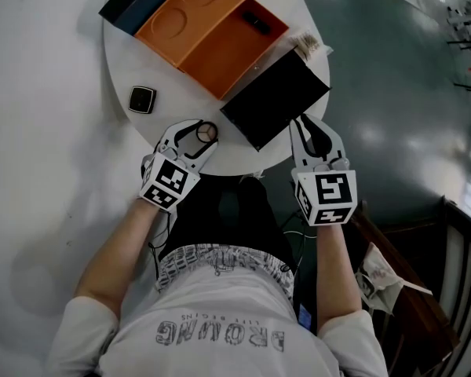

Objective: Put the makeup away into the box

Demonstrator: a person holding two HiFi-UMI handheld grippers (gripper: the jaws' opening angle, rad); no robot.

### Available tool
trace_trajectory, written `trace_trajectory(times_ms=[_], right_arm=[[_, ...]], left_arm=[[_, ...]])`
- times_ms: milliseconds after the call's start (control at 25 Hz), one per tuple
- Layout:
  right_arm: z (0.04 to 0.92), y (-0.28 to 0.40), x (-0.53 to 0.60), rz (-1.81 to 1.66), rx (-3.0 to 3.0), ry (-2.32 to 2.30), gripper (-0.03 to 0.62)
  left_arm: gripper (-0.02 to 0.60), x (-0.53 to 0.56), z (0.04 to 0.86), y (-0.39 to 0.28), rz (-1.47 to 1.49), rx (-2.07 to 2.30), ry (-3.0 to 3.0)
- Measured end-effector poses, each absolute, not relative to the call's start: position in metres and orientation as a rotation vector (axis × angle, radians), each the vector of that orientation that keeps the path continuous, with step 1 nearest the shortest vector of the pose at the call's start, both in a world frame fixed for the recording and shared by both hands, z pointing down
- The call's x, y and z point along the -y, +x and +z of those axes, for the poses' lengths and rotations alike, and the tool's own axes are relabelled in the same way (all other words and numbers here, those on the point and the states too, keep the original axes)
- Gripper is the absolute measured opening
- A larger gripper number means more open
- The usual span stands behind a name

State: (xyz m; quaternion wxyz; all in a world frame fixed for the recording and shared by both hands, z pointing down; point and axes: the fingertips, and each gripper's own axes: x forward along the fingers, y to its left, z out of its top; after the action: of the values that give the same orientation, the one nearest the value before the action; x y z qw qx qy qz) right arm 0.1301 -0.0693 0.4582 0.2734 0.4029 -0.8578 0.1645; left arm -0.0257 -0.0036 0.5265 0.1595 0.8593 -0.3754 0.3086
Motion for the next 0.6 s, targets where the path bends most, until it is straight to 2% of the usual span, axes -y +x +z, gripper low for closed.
trace_trajectory(times_ms=[600], right_arm=[[0.414,0.136,0.105,0.387,2.486,0.987,0.074]], left_arm=[[0.235,0.056,0.451,-0.033,0.945,1.302,2.450]])
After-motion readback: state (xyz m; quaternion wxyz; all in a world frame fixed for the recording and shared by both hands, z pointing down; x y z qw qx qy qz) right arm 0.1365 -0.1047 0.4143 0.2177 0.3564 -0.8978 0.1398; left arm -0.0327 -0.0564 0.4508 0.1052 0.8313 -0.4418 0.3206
